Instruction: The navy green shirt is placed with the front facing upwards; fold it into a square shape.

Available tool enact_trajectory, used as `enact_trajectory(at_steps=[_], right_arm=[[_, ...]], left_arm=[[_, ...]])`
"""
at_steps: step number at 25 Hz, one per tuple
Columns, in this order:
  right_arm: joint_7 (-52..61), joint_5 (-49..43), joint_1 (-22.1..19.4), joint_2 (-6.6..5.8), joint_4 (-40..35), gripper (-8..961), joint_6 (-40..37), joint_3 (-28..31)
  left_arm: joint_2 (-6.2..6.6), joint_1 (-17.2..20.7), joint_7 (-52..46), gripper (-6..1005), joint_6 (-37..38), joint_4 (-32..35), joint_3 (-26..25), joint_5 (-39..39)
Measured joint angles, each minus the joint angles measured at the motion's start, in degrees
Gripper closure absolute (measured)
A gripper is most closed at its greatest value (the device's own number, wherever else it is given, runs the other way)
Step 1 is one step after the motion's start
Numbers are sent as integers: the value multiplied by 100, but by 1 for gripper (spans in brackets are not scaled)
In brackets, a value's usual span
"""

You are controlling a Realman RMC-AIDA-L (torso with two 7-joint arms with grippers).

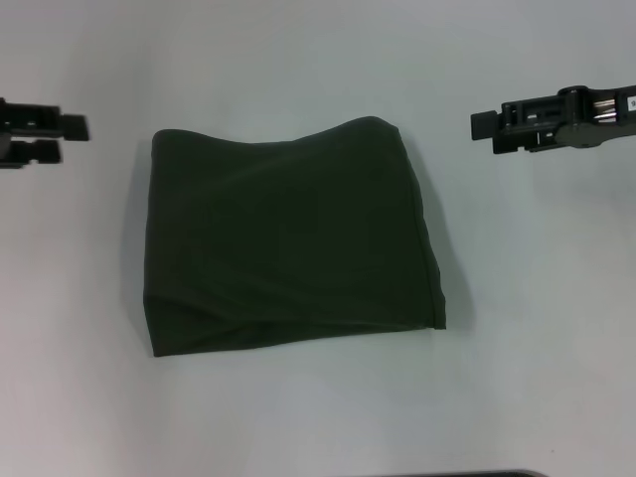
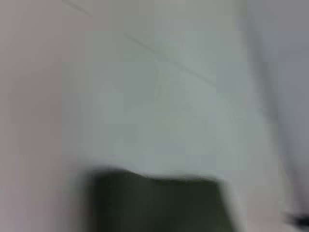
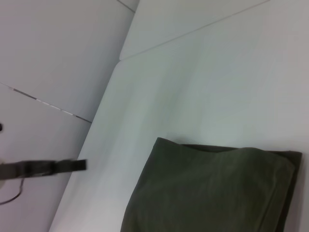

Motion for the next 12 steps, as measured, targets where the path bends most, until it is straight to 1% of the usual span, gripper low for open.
enact_trajectory(at_steps=[2, 4, 7, 8, 9, 10, 11, 12], right_arm=[[-1, 0, 1, 10, 7, 116, -1, -9], [-22, 0, 1, 21, 48, 116, -5, -16], [-146, 37, 20, 43, 140, 116, -16, -8], [-244, 94, 19, 65, 152, 116, -24, -7], [-363, 157, 15, 89, 159, 116, -37, -9], [-613, 274, -5, 127, 158, 117, -86, -10], [-930, 398, -37, 176, 132, 117, -136, -10], [-1418, 553, -88, 266, 90, 117, -196, -8]], left_arm=[[-38, 34, 188, 446, 519, 240, -18, -479], [-144, 24, 370, 368, 814, 481, 3, -717], [-429, -14, 922, 231, 1009, 888, 10, -1006], [-522, -13, 1200, 185, 994, 985, -5, -1097], [-642, -2, 1608, 139, 970, 1082, -18, -1218], [-719, 20, 1969, 128, 945, 1139, -36, -1311], [-719, 20, 1969, 117, 945, 1139, -36, -1311], [-822, 74, 2777, 106, 938, 1205, -40, -1489]])
